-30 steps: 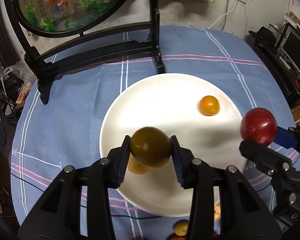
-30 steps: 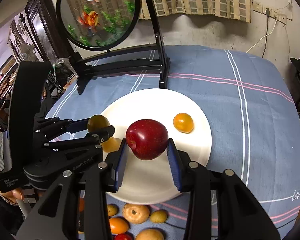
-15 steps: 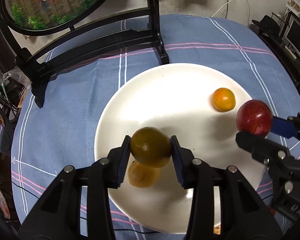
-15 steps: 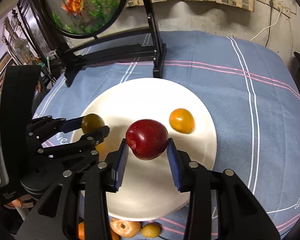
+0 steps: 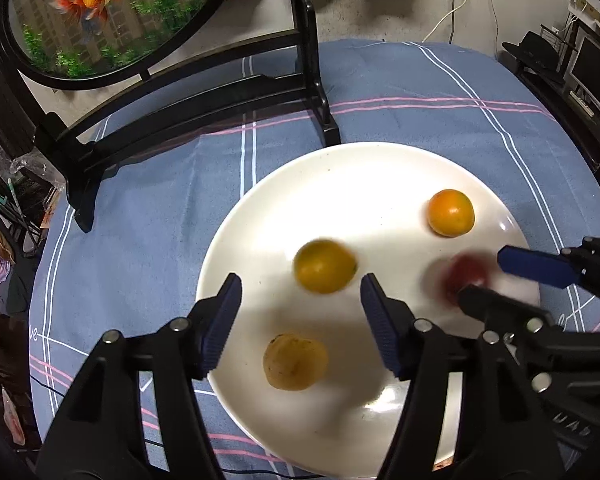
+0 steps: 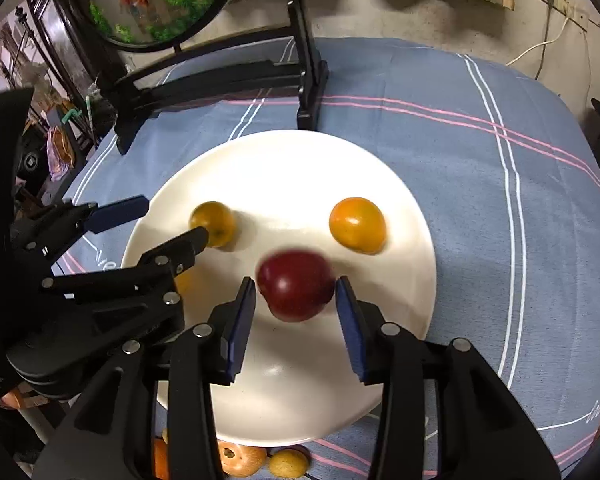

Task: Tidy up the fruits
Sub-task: 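Open both grippers to release the fruits onto the plate, then move both grippers back to the fruit pile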

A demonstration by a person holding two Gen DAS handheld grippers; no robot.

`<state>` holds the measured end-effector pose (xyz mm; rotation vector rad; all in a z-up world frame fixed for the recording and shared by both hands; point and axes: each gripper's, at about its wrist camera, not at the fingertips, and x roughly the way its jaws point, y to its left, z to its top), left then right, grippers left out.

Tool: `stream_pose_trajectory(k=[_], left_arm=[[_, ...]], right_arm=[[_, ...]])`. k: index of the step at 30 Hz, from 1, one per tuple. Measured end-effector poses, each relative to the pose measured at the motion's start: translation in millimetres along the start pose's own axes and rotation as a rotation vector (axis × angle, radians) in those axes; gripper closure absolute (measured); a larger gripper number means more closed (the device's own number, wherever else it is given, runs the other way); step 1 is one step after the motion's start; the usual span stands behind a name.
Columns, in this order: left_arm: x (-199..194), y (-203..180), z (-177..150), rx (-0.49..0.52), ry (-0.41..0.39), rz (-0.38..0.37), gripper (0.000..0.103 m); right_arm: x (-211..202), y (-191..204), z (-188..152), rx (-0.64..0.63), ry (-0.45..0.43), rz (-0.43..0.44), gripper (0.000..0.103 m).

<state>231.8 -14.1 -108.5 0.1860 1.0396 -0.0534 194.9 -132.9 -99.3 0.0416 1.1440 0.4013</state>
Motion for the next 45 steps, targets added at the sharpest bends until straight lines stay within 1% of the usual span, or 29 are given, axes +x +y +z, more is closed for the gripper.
stream_pose_trajectory(k=[1, 2, 3, 10, 15, 20, 22, 26, 30, 33, 38, 42, 45], left_arm=[[-0.7, -0.1, -0.4, 0.002, -0.001, 0.002, 0.04], [-1.5, 0.3, -0.6, 0.0, -0.001, 0.003, 0.039], [-2.2, 1.2, -0.7, -0.003, 0.0, -0.001, 0.039], [-22.4, -0.9, -1.5, 0.0, -0.026, -0.005, 0.039], [-50.5, -2.1, -7.1, 0.003, -0.066, -0.013, 0.038], [-83.5, 1.4, -24.0, 0.014, -0.106, -0.026, 0.034], [-95.6, 4.4, -34.1, 0.017, -0.119, -0.03, 0.031], [-117.5, 11.9, -62.2, 0.019, -0.126, -0.053, 0.029], [-129.9, 16.7, -100.2, 0.033, -0.114, -0.064, 0.026], [-135.2, 20.3, -134.5, 0.027, -0.086, -0.096, 0.026], [-133.9, 27.4, -195.0, 0.018, -0.013, -0.129, 0.026], [-127.1, 34.2, -226.2, 0.016, 0.04, -0.152, 0.026], [-118.3, 31.7, -240.0, 0.004, 0.076, -0.158, 0.026]], right_arm=[[-2.0, -0.8, 0.6, 0.005, -0.006, 0.001, 0.052], [-4.8, -1.6, 1.2, 0.01, -0.014, -0.005, 0.042], [-10.9, -3.1, 1.3, 0.017, -0.039, -0.019, 0.04], [-40.1, -1.7, -1.2, 0.015, -0.084, -0.016, 0.04], [-61.7, 5.8, -12.2, 0.007, -0.107, -0.018, 0.04], [-87.9, 15.6, -34.5, 0.004, -0.142, -0.005, 0.04], [-99.8, 21.1, -49.9, -0.001, -0.146, 0.003, 0.04], [-114.8, 34.9, -83.2, -0.039, -0.141, 0.0, 0.04], [-123.0, 52.1, -132.9, -0.089, -0.125, -0.002, 0.04], [-121.0, 63.5, -173.8, -0.113, -0.076, 0.019, 0.04], [-103.8, 84.5, -223.2, -0.167, 0.036, 0.04, 0.04], [-87.2, 92.9, -244.2, -0.17, 0.088, 0.041, 0.04], [-73.0, 92.4, -248.5, -0.127, 0.116, 0.046, 0.04]])
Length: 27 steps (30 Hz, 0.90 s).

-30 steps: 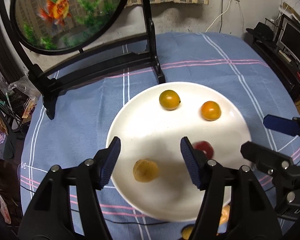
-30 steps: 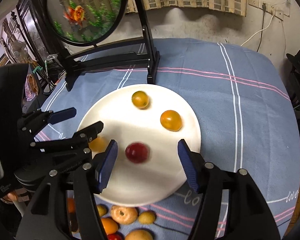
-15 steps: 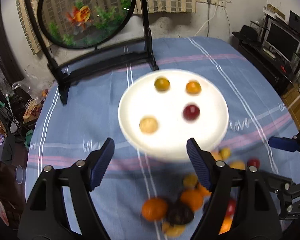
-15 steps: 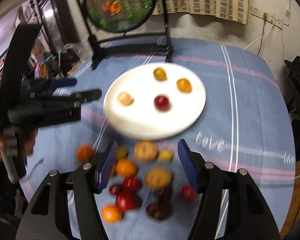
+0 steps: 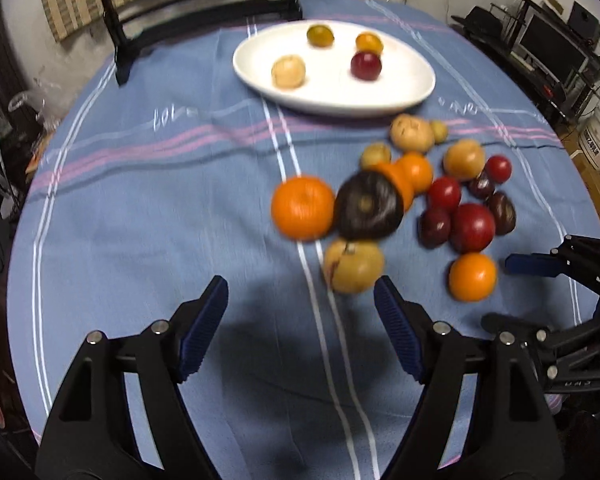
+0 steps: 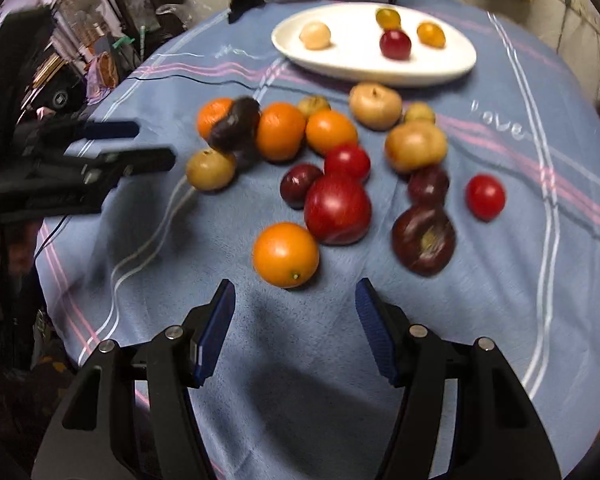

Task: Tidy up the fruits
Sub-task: 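Move both grippers back to the fruit pile, then grasp the tan spotted pear with left gripper while right gripper grasps an orange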

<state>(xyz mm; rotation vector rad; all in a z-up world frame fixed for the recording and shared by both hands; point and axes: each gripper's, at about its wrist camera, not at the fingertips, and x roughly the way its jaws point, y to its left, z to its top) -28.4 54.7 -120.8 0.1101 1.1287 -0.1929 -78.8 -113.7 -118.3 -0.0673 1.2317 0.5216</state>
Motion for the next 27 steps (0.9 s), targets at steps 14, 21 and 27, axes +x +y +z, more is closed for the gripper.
stream_pose_trajectory(k=[14, 21, 27], left_arm=[[41.9, -23.8, 14.0, 0.033, 0.042, -0.025, 0.031], [30.9, -28.3, 7.3, 0.048, 0.06, -0.096, 0.063], [-12.3, -21.5, 8.0, 0.039, -0.017, -0.139, 0.063]], right_arm=[[17.5, -1.4, 5.6, 0.079, 0.026, 0.047, 0.066], [5.0, -10.1, -5.7, 0.097, 0.028, 0.051, 0.067], [-18.3, -23.7, -5.0, 0.137, -0.023, 0.064, 0.067]])
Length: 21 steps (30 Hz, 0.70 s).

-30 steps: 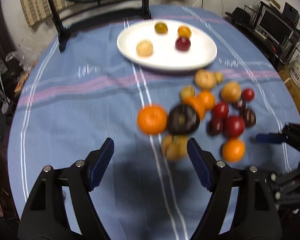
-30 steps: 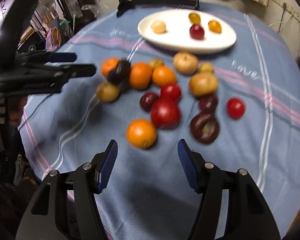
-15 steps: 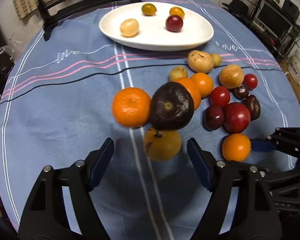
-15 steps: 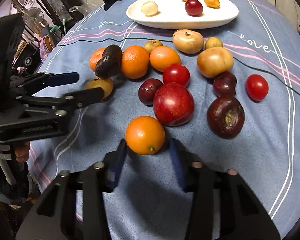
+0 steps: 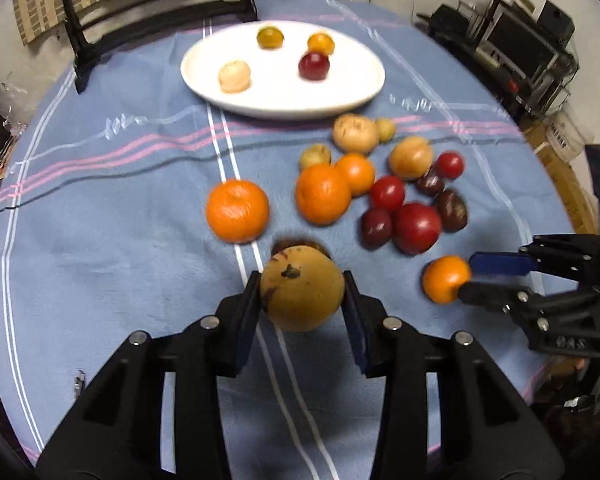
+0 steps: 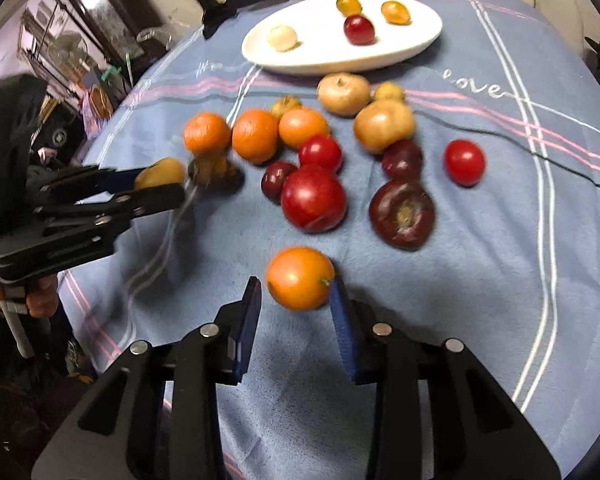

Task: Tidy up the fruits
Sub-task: 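Grasp the tan spotted pear with left gripper while right gripper grasps an orange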

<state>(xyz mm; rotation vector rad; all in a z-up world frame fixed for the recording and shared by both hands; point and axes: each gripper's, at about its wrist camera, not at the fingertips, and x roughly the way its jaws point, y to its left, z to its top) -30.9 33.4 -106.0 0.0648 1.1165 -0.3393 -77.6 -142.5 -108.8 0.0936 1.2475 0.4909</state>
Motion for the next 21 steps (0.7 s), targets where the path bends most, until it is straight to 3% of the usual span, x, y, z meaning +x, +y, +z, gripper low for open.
stream_pose_trajectory(k=[4, 8, 12, 14, 18, 19, 20, 21], left_arm=[[-18.8, 1.1, 17.7, -0.009, -0.05, -0.005, 0.063], [-28.2, -4.2, 38.0, 0.008, -0.092, 0.006, 0.063], [-30.9, -3.7, 45.6, -0.003, -0.108, 0.001, 0.063], [-30.9, -3.1, 43.7, -0.006, -0.106, -0.001, 0.063], [-25.8, 0.4, 36.0, -0.018, -0.089, -0.007, 0.063], [-24.7, 0.7, 35.0, -0.02, -0.083, -0.007, 0.063], [-24.0, 0.9, 33.7, -0.021, -0.08, -0.006, 0.063], [-23.8, 1.4, 33.2, -0.022, -0.078, -0.007, 0.063]], right_arm=[[-18.9, -0.8, 14.6, 0.002, -0.068, 0.005, 0.068], [-38.3, 8.7, 30.6, -0.036, -0.132, 0.009, 0.082], [-41.6, 8.2, 34.5, -0.078, -0.098, 0.034, 0.082], [-35.4, 6.8, 27.3, -0.093, -0.083, -0.031, 0.078], [-5.9, -0.5, 7.7, -0.098, 0.005, -0.075, 0.073], [1.4, -2.6, 5.4, -0.09, 0.013, -0.073, 0.065], [5.5, -3.1, 5.4, -0.083, 0.01, -0.06, 0.042], [9.6, -3.2, 5.4, -0.073, 0.001, -0.09, 0.038]])
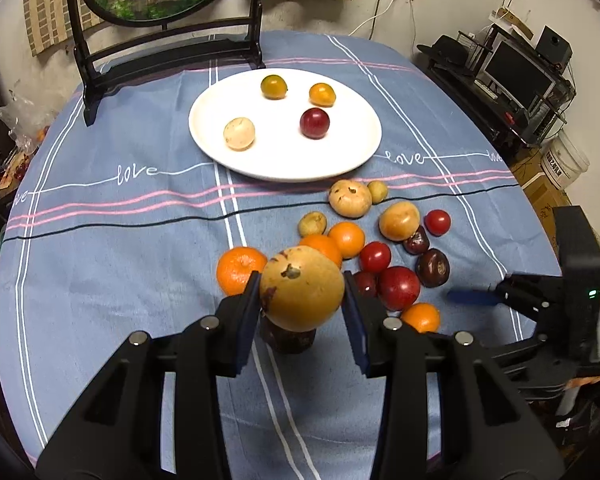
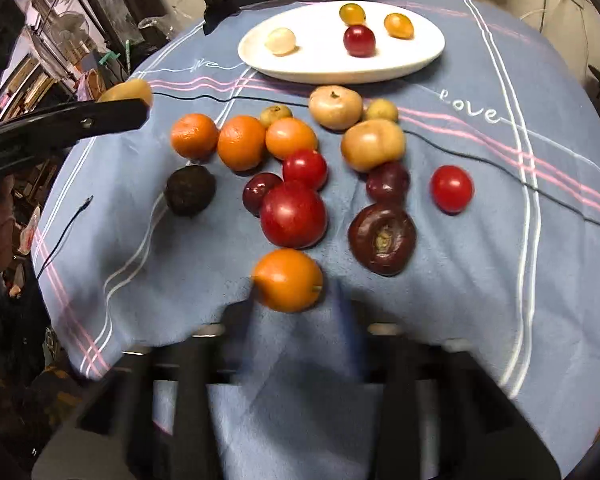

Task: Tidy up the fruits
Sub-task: 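Grasp the tan spotted pear with left gripper while right gripper grasps an orange, then carry the tan pear and orange over the plate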

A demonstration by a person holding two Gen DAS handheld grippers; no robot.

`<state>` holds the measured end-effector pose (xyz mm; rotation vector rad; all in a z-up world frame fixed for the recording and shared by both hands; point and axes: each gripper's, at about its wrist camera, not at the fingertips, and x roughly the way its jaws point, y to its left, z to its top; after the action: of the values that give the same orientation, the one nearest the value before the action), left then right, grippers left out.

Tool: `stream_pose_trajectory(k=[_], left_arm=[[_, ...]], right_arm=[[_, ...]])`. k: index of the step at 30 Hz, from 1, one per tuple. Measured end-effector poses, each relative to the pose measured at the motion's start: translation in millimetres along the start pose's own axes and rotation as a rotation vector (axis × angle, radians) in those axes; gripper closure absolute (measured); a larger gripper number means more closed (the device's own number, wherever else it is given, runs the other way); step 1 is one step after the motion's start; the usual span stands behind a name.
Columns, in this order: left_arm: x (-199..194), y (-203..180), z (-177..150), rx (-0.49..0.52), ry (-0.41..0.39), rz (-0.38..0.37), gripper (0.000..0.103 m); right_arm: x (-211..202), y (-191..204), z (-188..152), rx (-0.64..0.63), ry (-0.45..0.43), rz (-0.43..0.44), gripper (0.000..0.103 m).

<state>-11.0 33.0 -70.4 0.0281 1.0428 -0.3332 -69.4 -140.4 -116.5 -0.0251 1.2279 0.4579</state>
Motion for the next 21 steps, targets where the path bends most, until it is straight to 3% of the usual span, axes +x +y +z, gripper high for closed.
stream_pose_trajectory(k=[3, 4, 5, 12, 16, 21], left_arm=[[-0.3, 1.1, 0.2, 0.0, -0.001, 0.001, 0.063], [0.1, 1.9, 0.4, -0.004, 0.0, 0.002, 0.063], [0.7, 3.1, 0.8, -0.007, 0.001, 0.001, 0.063], [-2.2, -0.5, 6.4, 0.003, -0.013, -0.013, 0.063], [-4.3, -5.7, 16.0, 0.012, -0.021, -0.016, 0.063], [-13.7, -17.0, 41.6, 0.044, -0.064, -0.015, 0.063]], right_arm=[[10.5, 2.7, -0.2, 0.0, -0.026, 0.003, 0.041], [13.4, 3.4, 0.3, -0.003, -0.026, -0.006, 0.058], [17.6, 4.6, 0.7, -0.015, -0.01, 0.004, 0.063], [-0.5, 2.2, 4.2, -0.016, -0.002, 0.049, 0.063], [-23.6, -8.8, 17.6, 0.028, -0.063, 0.056, 0.063], [-69.7, -8.0, 49.8, 0.026, -0.206, 0.058, 0.063]])
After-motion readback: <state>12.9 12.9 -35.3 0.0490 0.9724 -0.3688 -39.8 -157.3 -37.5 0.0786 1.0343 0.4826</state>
